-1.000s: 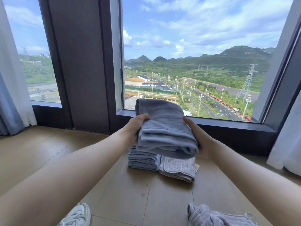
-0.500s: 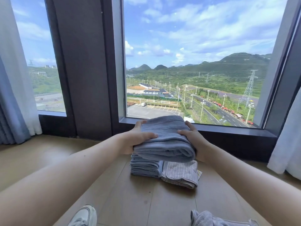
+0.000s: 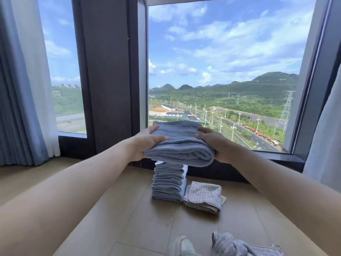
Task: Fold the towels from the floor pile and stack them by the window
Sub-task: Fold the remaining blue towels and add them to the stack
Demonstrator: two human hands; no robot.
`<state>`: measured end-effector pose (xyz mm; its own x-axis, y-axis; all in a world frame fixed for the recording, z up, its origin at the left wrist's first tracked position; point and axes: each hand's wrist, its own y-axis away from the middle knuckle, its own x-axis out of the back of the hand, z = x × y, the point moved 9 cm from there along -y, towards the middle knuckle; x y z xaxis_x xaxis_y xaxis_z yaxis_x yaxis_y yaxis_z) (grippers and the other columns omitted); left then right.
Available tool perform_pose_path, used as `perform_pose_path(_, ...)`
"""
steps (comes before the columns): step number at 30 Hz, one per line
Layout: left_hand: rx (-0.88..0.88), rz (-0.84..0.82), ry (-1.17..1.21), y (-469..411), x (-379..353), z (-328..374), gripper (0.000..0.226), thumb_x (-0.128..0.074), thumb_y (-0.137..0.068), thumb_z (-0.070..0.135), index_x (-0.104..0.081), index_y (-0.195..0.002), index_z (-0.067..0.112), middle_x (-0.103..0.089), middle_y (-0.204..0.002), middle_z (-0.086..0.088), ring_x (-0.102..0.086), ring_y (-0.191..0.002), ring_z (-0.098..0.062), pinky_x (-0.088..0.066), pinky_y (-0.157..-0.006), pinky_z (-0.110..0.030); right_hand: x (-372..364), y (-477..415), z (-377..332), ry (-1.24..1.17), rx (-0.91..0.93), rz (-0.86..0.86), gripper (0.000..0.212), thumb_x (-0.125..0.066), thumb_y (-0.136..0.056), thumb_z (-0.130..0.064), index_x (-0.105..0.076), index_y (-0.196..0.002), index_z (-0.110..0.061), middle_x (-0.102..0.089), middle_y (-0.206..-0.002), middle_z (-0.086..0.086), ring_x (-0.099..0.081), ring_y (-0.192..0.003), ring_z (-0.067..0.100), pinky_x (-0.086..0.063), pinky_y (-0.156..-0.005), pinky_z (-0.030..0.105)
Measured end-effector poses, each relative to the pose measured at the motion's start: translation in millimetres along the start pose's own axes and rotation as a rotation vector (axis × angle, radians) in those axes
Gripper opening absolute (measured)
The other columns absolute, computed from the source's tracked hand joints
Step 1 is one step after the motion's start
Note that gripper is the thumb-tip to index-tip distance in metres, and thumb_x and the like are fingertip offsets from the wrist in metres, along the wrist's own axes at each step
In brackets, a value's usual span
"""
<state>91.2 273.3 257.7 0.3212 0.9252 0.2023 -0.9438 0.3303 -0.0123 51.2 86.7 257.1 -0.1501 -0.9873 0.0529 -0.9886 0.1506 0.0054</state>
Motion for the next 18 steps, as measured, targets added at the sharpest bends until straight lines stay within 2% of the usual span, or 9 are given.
perform_pose_path(3, -0.007, -0.028, -0.011, 11, -2, 13, 0.071, -0.066, -0.086, 0.021, -0.028, -0.144, 0.035, -0.054, -0.127, -0.007, -0.063, -0.074, -0.018, -0.053, -0.058, -0.028, 0, 16, -8, -0.016, 0.024, 0.002, 0.048, -0.054, -0.094, -0.014, -0.039, -0.139, -0.022, -0.054, -0.114, 0.013, -0.062, -0.086, 0.024, -0.054, -0.07, 0.032)
perform_pose_path(5, -0.014, -0.047, -0.028, 11, -3, 19, 0.072, -0.066, -0.086, 0.021, -0.027, -0.145, 0.034, -0.054, -0.128, -0.009, -0.062, -0.074, -0.019, -0.052, -0.06, -0.03, 1, 18, -8, -0.014, 0.025, 0.009, 0.05, -0.053, -0.094, -0.015, -0.037, -0.141, -0.021, -0.054, -0.104, 0.009, -0.061, -0.083, 0.02, -0.053, -0.066, 0.028)
perform_pose_path(11, 0.015, -0.061, -0.015, -28, -3, 16, 0.07, -0.067, -0.085, 0.02, -0.029, -0.143, 0.034, -0.059, -0.116, -0.007, -0.06, -0.077, -0.021, -0.05, -0.061, -0.032, 10, -15, -9, 0.0, 0.013, 0.029, 0.051, -0.054, -0.094, -0.017, -0.035, -0.141, -0.021, -0.052, -0.093, 0.003, -0.06, -0.081, 0.019, -0.052, -0.066, 0.027)
perform_pose_path(14, 0.028, -0.041, -0.013, -63, -2, 8, 0.069, -0.067, -0.085, 0.021, -0.032, -0.141, 0.037, -0.058, -0.121, -0.008, -0.061, -0.069, -0.019, -0.051, -0.054, -0.028, 14, -51, -4, 0.019, -0.004, 0.037, 0.053, -0.055, -0.093, -0.018, -0.034, -0.142, -0.022, -0.054, -0.104, 0.007, -0.061, -0.085, 0.021, -0.053, -0.072, 0.03)
perform_pose_path(16, 0.021, -0.013, -0.007, -90, 2, 2, 0.066, -0.067, -0.085, 0.021, -0.035, -0.14, 0.037, -0.057, -0.119, -0.009, -0.063, -0.069, -0.019, -0.05, -0.052, -0.026, 17, -78, 3, 0.015, -0.014, 0.049, 0.055, -0.057, -0.092, -0.019, -0.034, -0.142, -0.024, -0.054, -0.118, 0.011, -0.062, -0.092, 0.025, -0.054, -0.079, 0.035)
perform_pose_path(18, 0.011, 0.012, 0.013, -125, 6, -5, 0.064, -0.067, -0.085, 0.018, -0.037, -0.139, 0.035, -0.057, -0.114, -0.006, -0.063, -0.07, -0.018, -0.05, -0.049, -0.023, 20, -115, 12, -0.002, -0.02, 0.059, 0.056, -0.057, -0.091, -0.02, -0.034, -0.142, -0.027, -0.053, -0.122, 0.011, -0.062, -0.096, 0.026, -0.054, -0.081, 0.037)
